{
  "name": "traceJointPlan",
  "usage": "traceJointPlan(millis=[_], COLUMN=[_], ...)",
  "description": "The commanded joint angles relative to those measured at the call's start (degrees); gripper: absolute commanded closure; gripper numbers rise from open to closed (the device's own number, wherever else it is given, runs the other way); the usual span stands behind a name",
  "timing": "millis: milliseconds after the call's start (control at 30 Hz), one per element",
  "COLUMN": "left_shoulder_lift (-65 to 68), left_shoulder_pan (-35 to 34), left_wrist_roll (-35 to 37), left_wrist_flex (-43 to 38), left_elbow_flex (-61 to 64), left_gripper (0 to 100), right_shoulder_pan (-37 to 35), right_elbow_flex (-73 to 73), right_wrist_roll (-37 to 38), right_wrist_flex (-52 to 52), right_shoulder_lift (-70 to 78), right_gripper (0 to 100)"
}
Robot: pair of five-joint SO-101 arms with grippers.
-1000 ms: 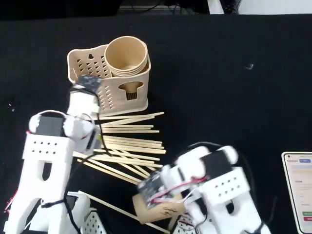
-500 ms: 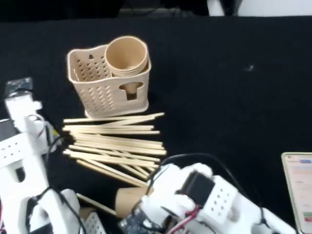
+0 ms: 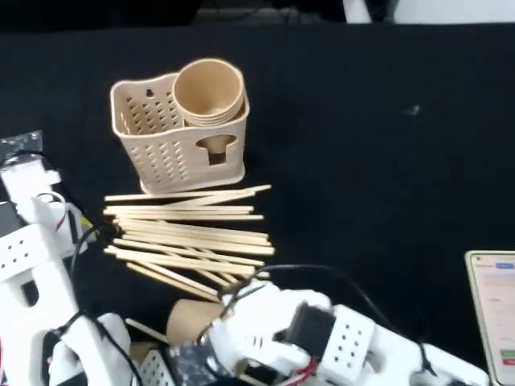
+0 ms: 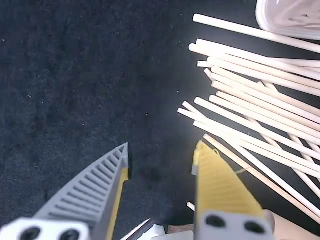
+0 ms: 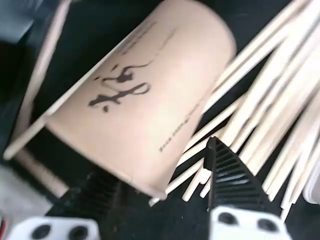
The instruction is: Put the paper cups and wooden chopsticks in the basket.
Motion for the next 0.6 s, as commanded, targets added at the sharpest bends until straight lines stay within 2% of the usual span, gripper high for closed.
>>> traceJointPlan(millis=[0, 67, 100, 267, 567], left_shoulder_lift=[-0.8, -0.8, -0.8, -0.8, -0.7], left_shoulder_pan=[-0.7, -0.7, -0.7, -0.6, 2.5], left_wrist_roll=[0.5, 0.5, 0.5, 0.5, 0.6], left_wrist_flex=[-0.4, -0.4, -0.4, -0.4, -4.7], left_elbow_flex=[-2.4, -2.4, -2.4, -2.4, -0.6], left_gripper=[79, 79, 79, 79, 79], right_shoulder_pan=[-0.5, 1.0, 2.7, 12.7, 34.5], right_elbow_flex=[-2.2, -4.8, -5.9, -15.6, -42.1], right_wrist_roll=[-5.7, -6.1, -6.3, -6.4, -18.4], right_wrist_flex=[-3.3, -3.1, -2.8, 1.9, 6.2], right_shoulder_lift=[-1.2, -1.2, -1.2, -1.2, 1.7], right_gripper=[89.9, 99.5, 97.2, 98.8, 98.8])
